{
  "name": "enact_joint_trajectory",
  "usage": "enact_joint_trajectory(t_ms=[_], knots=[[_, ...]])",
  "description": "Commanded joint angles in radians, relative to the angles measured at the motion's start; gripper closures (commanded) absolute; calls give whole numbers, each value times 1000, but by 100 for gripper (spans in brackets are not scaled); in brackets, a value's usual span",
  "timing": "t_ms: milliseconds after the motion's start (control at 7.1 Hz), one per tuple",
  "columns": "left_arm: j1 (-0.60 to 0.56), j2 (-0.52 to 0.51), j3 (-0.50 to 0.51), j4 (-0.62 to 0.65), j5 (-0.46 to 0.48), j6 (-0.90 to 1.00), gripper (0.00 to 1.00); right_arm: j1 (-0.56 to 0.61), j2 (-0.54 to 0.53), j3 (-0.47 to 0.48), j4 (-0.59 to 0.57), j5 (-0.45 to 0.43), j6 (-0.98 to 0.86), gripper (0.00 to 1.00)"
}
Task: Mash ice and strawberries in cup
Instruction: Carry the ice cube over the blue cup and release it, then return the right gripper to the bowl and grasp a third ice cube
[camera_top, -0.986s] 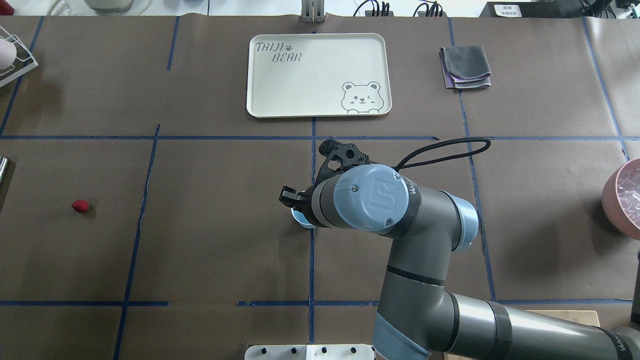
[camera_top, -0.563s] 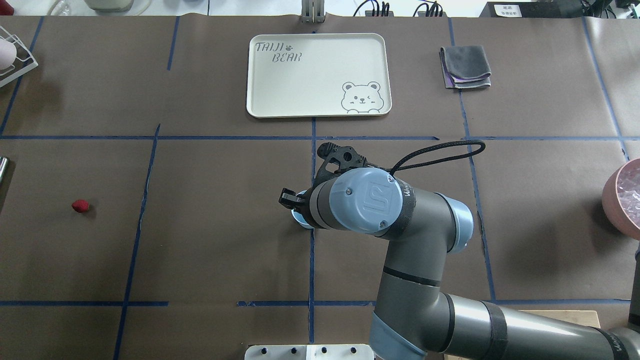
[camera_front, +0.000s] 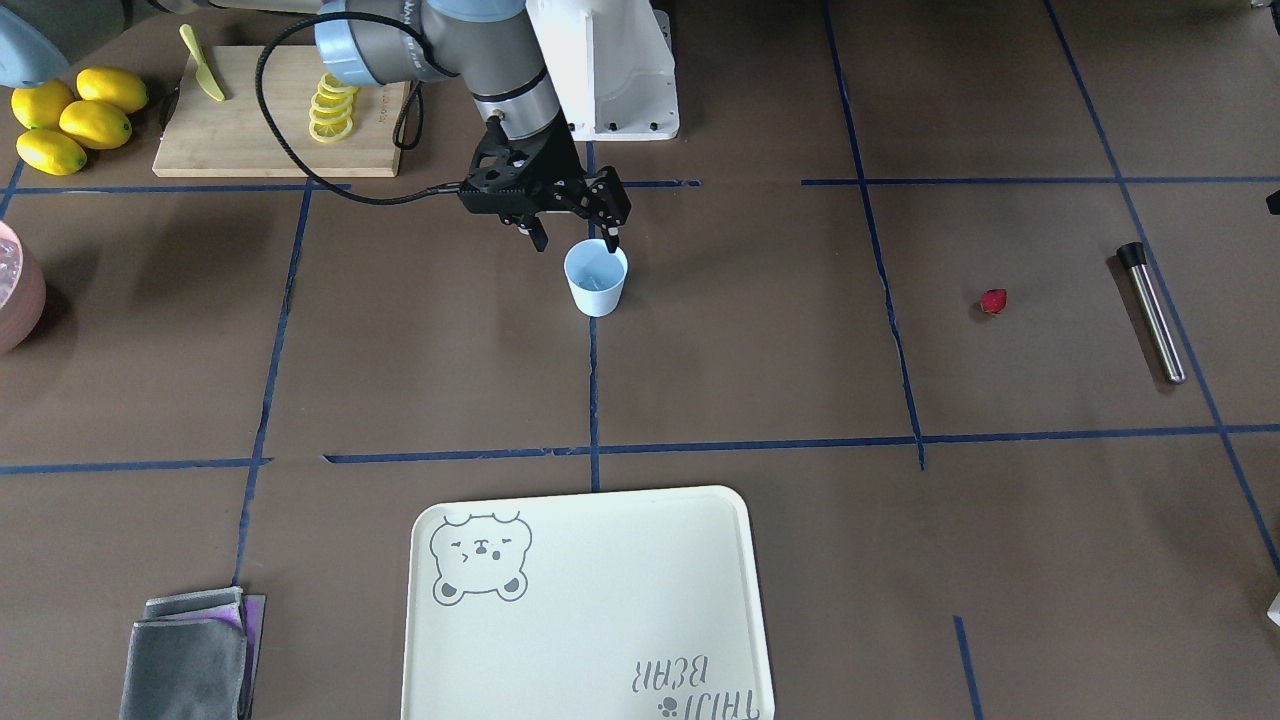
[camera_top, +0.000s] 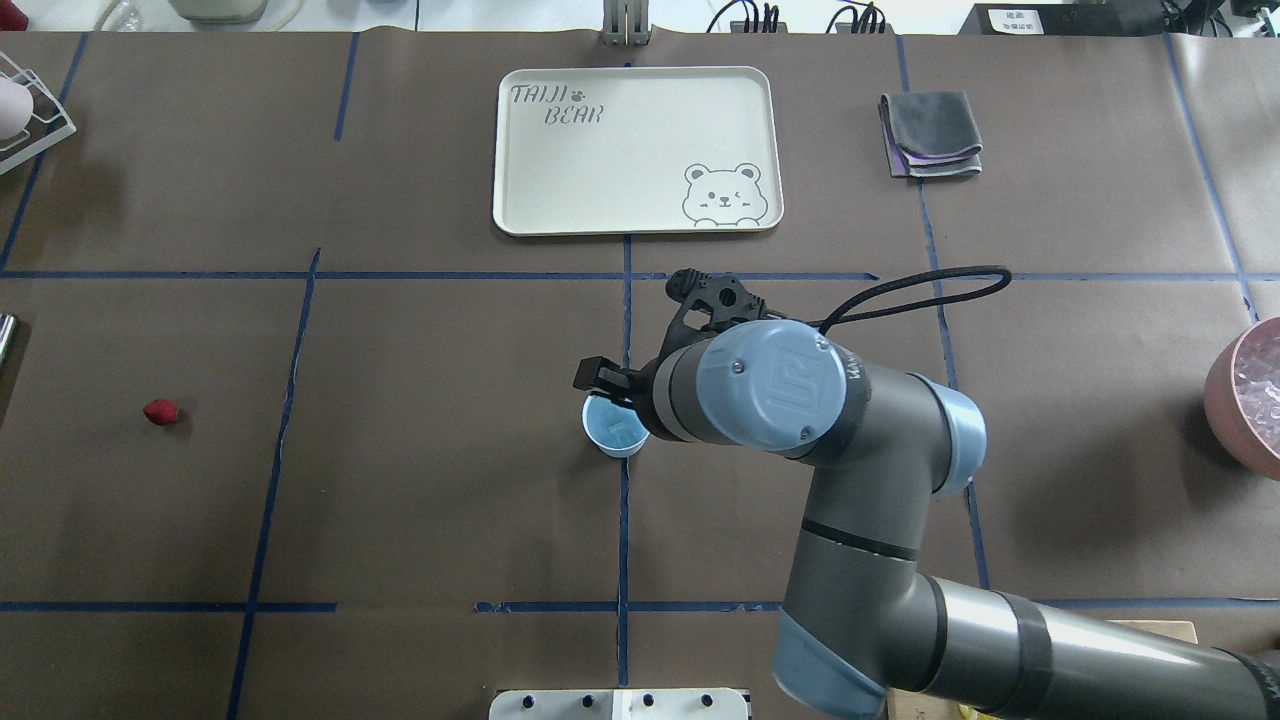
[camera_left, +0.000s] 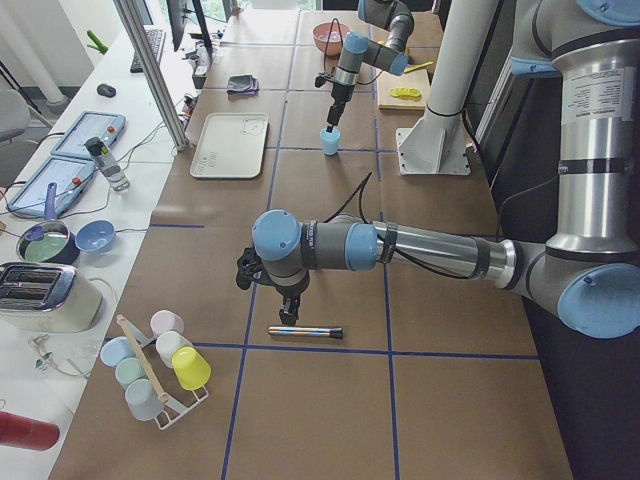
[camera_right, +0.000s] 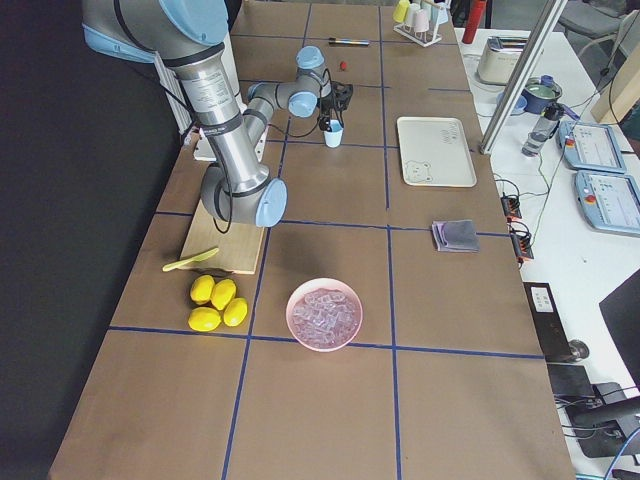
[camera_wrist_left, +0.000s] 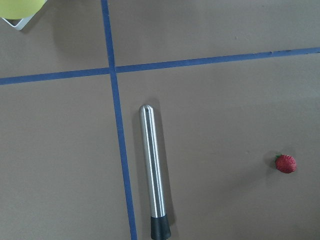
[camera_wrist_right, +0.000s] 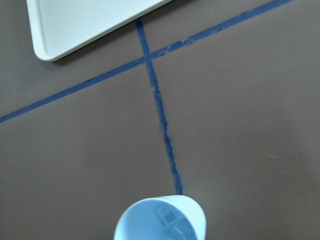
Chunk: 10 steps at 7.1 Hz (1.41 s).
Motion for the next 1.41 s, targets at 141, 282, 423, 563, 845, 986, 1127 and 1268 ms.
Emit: enact_joint_trajectory(t_ms=[141, 282, 423, 563, 845, 986, 1127, 1268], knots=[[0, 0, 3, 0, -5, 0, 0, 287, -310, 169, 3, 314, -367, 0], [0, 1, 3, 0, -5, 0, 0, 426, -423, 174, 12, 432, -558, 0], [0, 15, 0, -1, -7, 1, 0, 546, -520, 174, 12, 514, -747, 0], [0, 15, 0, -1, -7, 0, 0, 634, -614, 170, 12, 563, -890, 0], [0, 15, -2, -1, -7, 0, 0, 728, -796, 160, 12, 568, -1020, 0], [0, 17, -8, -1, -7, 0, 0, 756, -831, 134, 11, 570, -1008, 0], [-2, 17, -9, -1, -7, 0, 0, 788, -840, 60, 11, 568, -1008, 1], [0, 18, -17, -1, -7, 0, 0, 802, -834, 13, 11, 567, -1001, 2]])
